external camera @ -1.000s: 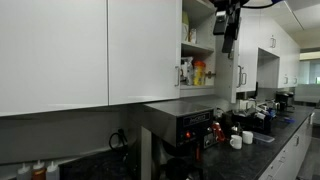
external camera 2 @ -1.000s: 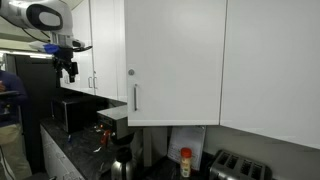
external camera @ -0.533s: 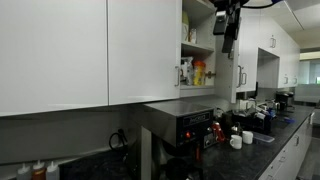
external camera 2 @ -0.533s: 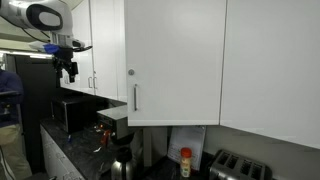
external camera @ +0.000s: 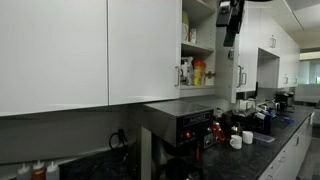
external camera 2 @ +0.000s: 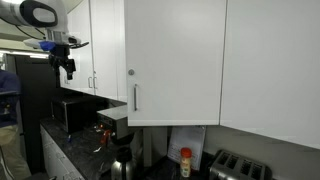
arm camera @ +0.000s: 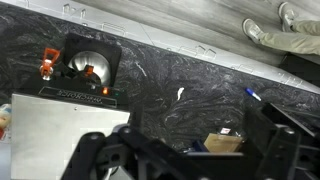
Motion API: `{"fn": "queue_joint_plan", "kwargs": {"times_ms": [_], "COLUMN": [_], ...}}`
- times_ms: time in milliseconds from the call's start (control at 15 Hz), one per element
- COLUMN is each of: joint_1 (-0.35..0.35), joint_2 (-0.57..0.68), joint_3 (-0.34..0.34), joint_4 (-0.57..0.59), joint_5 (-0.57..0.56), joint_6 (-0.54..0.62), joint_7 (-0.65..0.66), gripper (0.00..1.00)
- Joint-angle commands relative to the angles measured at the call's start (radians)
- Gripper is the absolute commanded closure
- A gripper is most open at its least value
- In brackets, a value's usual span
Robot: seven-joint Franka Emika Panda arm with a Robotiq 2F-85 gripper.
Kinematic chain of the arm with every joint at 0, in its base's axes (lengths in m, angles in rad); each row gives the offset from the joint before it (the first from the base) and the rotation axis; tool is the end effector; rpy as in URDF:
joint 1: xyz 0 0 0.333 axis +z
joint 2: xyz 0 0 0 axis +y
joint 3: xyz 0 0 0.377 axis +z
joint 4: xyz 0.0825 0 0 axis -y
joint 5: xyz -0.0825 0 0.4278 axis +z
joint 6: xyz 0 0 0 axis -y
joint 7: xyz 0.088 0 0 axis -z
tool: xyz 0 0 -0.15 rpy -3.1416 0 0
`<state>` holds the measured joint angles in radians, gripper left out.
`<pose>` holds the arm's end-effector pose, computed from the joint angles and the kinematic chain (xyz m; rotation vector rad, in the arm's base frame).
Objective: Close the cabinet door
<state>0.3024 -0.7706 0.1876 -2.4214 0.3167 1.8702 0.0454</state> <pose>0.2886 0.2111 0.5776 -2.8622 -0.4982 -0.2371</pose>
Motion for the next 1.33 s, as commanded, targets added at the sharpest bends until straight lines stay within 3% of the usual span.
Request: {"fn": "queue_joint_plan", "kwargs": {"times_ms": [0,467,1267], "joint_1": [-0.019,-0.097,-0.294], "joint_2": [-0.067,-0.192,-0.311], "joint_3": [0.039,0.099,0.056], "joint_4": [0.026,0.046,0.026], "joint_5": [-0.033,-0.232,-0.518], "joint_6": [-0.069,-0.114,-0.097], "joint_7": [0.031,0.119,0.199], "gripper": [0.0,0.0,0.0]}}
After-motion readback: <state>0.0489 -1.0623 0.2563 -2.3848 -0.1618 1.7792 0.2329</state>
